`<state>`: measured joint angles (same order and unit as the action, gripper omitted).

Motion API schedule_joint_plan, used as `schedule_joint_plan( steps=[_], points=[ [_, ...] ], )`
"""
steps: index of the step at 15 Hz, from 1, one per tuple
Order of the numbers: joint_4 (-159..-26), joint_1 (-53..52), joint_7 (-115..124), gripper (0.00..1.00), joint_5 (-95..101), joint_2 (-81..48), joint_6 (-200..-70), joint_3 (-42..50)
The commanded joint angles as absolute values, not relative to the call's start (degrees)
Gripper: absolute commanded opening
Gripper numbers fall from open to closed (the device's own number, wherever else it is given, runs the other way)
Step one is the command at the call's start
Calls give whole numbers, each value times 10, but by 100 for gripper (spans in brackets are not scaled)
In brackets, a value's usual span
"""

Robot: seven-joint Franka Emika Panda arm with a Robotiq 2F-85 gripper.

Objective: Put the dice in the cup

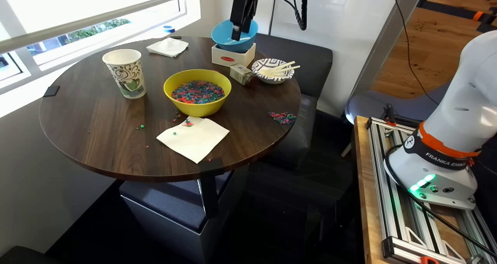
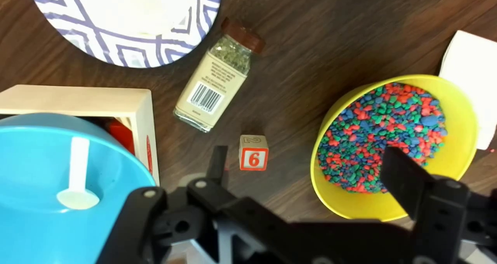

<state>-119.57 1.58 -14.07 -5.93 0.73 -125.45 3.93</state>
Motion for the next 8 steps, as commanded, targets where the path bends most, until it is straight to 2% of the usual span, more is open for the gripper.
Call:
schedule_joint_plan(
  steps=[1,8],
  points=[
    [-1194,20,-141,100,-59,7,-1253,35],
    [-1186,19,-150,100,-71,3,-1243,35]
  ],
)
